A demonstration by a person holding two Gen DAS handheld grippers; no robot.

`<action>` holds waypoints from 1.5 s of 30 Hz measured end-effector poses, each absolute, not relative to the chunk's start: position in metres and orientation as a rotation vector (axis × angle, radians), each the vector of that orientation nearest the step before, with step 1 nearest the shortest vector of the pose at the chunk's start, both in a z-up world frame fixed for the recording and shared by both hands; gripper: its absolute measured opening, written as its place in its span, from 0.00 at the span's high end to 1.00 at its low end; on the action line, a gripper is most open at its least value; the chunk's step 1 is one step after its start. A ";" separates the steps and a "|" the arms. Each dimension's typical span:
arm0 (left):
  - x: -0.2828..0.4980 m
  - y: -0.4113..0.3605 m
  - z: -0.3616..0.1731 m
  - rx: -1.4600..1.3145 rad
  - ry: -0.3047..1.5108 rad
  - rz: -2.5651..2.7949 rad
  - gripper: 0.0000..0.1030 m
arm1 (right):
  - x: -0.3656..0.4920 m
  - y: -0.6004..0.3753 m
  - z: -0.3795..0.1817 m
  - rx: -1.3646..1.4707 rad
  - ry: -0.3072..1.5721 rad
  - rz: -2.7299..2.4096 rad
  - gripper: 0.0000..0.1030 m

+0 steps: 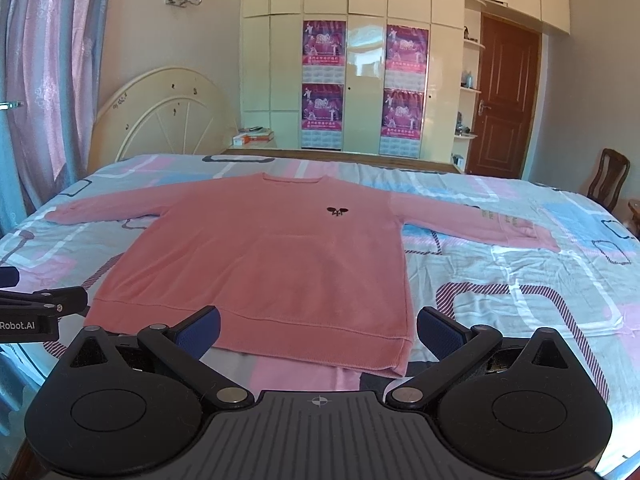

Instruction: Fold small clothes

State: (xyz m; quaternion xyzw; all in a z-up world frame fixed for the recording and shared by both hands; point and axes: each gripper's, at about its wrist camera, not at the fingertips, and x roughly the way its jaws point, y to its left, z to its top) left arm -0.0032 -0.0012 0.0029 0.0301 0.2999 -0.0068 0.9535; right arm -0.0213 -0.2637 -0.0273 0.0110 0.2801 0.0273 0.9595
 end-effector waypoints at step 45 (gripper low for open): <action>-0.010 0.000 0.002 0.059 0.598 -0.006 0.00 | -0.028 -0.260 -0.022 0.025 0.557 0.065 0.00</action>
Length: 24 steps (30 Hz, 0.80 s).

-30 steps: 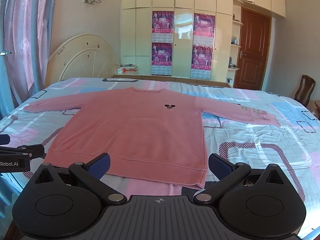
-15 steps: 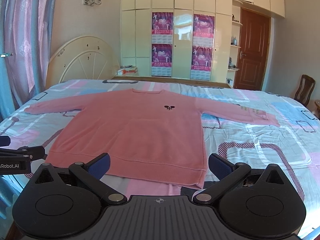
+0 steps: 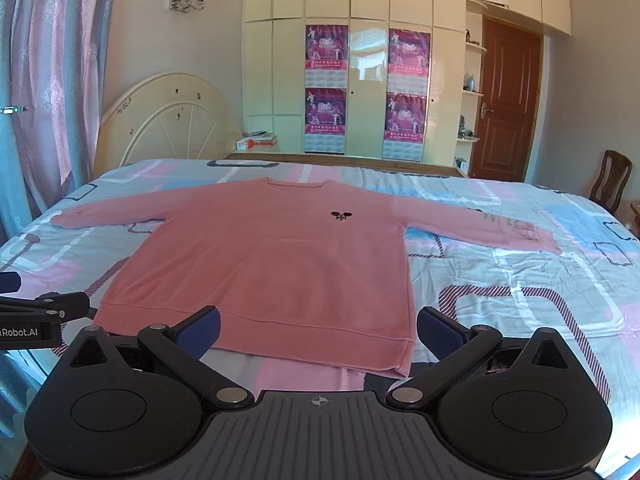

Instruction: Fold small clothes

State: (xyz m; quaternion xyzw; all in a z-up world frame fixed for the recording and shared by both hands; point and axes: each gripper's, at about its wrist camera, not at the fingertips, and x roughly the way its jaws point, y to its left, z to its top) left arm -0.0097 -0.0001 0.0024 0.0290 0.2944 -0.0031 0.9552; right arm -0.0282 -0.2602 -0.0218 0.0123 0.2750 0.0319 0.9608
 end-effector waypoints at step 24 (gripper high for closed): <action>0.043 0.001 0.004 -0.047 0.614 -0.066 0.00 | 0.017 -0.277 -0.029 0.043 0.551 0.019 0.00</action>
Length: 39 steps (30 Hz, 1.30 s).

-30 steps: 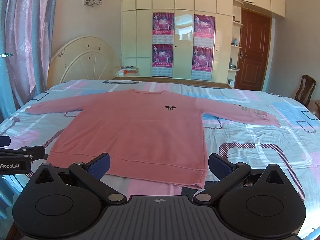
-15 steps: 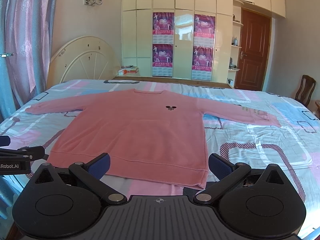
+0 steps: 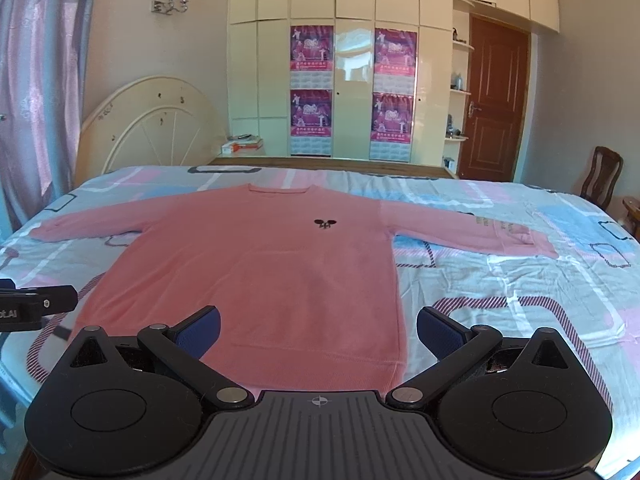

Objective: Fold small clothes
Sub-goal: 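Reach the right gripper to a sleeve cuff and grasp it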

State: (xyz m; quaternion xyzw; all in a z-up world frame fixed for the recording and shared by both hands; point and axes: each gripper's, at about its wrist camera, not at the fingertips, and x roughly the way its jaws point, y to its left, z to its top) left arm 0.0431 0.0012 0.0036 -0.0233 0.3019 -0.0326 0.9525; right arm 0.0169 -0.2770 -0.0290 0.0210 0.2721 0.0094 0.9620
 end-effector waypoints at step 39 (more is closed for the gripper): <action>0.341 -0.175 -0.062 0.089 0.724 -0.164 0.32 | 0.266 -0.602 -0.109 0.381 0.570 -0.428 0.69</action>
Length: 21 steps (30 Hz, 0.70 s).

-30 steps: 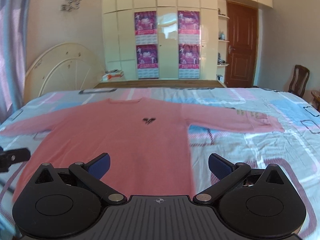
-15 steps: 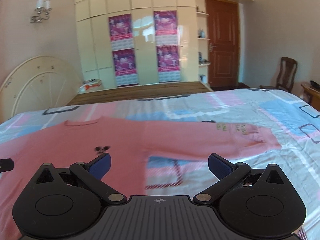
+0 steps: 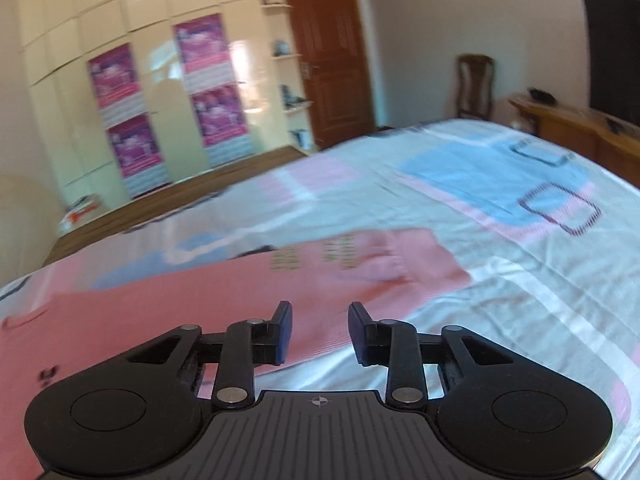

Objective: Fold small clothes
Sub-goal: 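Reach the right gripper to a sleeve cuff and grasp it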

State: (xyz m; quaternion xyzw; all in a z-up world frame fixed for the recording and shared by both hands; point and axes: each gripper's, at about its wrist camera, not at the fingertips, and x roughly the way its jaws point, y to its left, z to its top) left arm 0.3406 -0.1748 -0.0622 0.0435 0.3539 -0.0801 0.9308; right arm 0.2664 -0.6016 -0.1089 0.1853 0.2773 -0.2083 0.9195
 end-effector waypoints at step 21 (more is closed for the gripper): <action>0.382 -0.167 -0.086 0.105 0.799 -0.093 0.32 | 0.288 -0.681 -0.116 0.483 0.478 -0.449 0.93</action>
